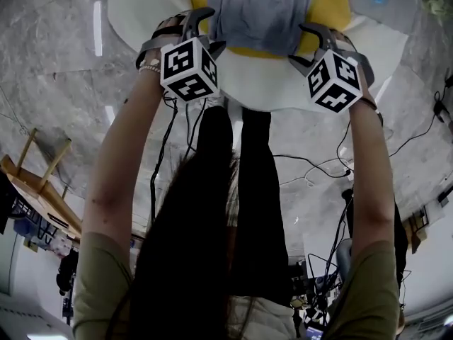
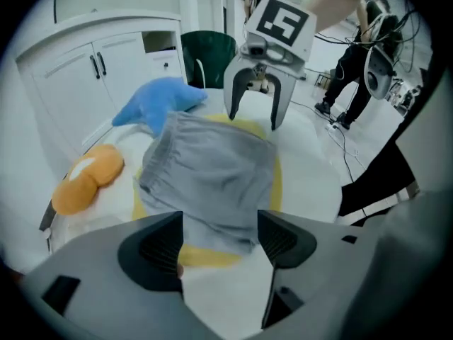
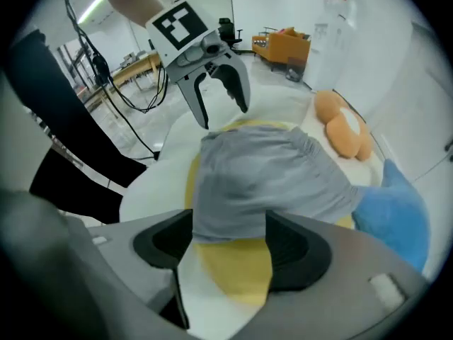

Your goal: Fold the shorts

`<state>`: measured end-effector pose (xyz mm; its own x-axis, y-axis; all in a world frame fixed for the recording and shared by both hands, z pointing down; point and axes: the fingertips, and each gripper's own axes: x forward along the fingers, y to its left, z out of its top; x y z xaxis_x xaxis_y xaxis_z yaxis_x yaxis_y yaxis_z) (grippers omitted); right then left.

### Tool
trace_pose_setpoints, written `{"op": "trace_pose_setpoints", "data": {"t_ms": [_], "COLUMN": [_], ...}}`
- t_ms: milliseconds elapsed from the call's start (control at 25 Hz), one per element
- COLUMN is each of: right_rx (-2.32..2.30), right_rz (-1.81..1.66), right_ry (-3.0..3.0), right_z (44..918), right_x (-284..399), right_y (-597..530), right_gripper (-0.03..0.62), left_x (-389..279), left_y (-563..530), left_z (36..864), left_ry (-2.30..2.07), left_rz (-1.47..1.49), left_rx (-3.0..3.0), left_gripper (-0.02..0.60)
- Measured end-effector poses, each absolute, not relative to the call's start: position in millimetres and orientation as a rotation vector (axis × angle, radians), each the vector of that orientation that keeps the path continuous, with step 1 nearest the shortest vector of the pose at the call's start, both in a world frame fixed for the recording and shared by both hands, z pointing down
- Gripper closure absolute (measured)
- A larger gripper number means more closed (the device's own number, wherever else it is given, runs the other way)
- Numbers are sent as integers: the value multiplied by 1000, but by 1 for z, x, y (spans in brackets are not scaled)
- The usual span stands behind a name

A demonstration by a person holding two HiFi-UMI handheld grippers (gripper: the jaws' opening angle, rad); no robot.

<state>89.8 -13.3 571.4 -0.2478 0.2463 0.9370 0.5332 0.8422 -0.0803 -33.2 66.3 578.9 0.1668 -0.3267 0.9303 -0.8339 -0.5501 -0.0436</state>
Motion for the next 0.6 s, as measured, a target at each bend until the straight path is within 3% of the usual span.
{"op": "trace_pose_setpoints", "data": {"t_ms": [360, 600], "right_rx": [-669, -727], "right_rz": [-347, -170], "right_ry": [-1699, -1788], "right_z": [615, 575], "right_x": [86, 68], "right_y": [-45, -53], "right_gripper": [280, 279], "left_x": [-18, -39], "left_y": [27, 3], "left_z": [630, 585], "left_ry": [-926, -968], "left_rz": [1332, 1225], "left_rx": [1981, 2075], "left_gripper": [233, 224]}}
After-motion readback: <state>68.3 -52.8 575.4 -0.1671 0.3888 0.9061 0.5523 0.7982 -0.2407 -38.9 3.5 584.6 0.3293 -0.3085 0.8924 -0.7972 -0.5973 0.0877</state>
